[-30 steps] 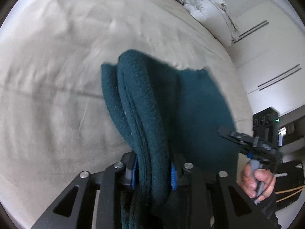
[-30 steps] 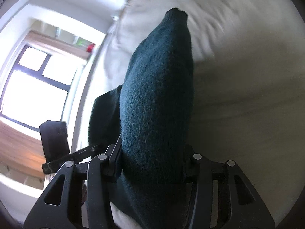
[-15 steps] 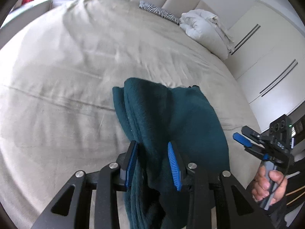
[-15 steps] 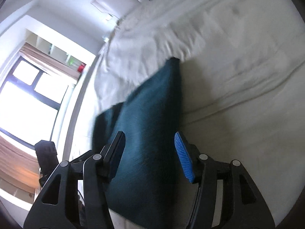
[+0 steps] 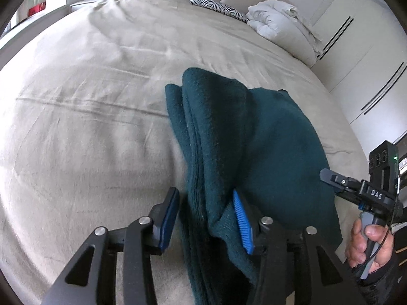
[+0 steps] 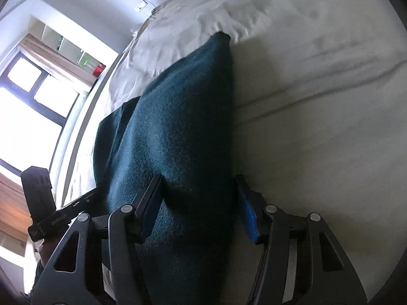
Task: Fold small clothes
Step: 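Release the sweater and pull both grippers back from it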
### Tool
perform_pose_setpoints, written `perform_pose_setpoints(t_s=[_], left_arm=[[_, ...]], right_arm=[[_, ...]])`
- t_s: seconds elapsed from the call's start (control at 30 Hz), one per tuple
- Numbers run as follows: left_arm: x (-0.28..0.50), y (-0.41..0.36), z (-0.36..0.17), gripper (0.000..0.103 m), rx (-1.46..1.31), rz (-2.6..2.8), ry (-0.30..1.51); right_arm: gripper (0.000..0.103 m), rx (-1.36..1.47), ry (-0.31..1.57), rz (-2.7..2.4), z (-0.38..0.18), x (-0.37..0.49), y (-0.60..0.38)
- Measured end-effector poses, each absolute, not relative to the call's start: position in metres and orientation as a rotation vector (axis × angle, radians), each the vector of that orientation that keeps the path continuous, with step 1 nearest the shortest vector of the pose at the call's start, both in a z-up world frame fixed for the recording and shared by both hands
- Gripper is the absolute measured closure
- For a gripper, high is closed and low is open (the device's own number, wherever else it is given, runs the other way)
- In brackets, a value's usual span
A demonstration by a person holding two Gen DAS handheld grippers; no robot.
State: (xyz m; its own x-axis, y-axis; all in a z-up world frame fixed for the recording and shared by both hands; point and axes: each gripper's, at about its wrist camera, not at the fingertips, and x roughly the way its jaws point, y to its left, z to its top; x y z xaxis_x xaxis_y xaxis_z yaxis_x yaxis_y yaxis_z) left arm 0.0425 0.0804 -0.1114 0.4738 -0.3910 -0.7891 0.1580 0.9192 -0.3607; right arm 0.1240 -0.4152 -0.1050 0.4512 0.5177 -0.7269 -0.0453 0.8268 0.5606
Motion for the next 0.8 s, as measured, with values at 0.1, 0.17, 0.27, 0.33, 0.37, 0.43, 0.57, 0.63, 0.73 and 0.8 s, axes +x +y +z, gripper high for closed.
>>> perform_pose_setpoints(t_s=[0.1,0.17,0.27,0.33,0.37,0.43,0.57,0.63,0.73,0.8], left_arm=[[0.03,0.084,-0.098,0.056,-0.231,-0.33,0.975],[0.02,0.084,-0.083,0.057,-0.192,-0.302,0.912],[0.002,0.086,-0.052,0.044,-0.137,-0.256,0.781],[-0.014,0.085,-0.026,0.014,-0.076,-0.195,0.672],[-0.022,0.084,-0.012,0.008,-0.052,-0.165,0.61],[-0.045,0.083,0.019,0.0,-0.016,-0.126,0.461],[-0.069,0.084,0.065,0.0,0.002,-0.054,0.326],[-0.081,0.085,0.087,0.0,-0.004,-0.044,0.293],[-0.088,0.09,0.109,0.0,-0.024,-0.032,0.326],[-0.088,0.087,0.116,0.0,-0.023,-0.024,0.351]], right_arm=[[0.048,0.476,1.006,0.322,-0.083,0.115,-0.422],[0.047,0.427,0.945,0.278,-0.06,0.105,-0.431],[0.047,0.313,0.803,0.236,-0.014,0.086,-0.431],[0.043,0.231,0.684,0.213,0.016,0.068,-0.422],[0.033,0.194,0.617,0.2,0.036,0.059,-0.417],[0.013,0.145,0.482,0.176,0.063,0.039,-0.409],[0.0,0.04,0.193,0.115,0.116,-0.005,-0.391],[0.0,0.008,0.177,0.128,0.137,-0.012,-0.385],[0.0,0.087,0.169,0.176,0.166,-0.021,-0.39],[0.0,0.145,0.193,0.219,0.176,-0.023,-0.394]])
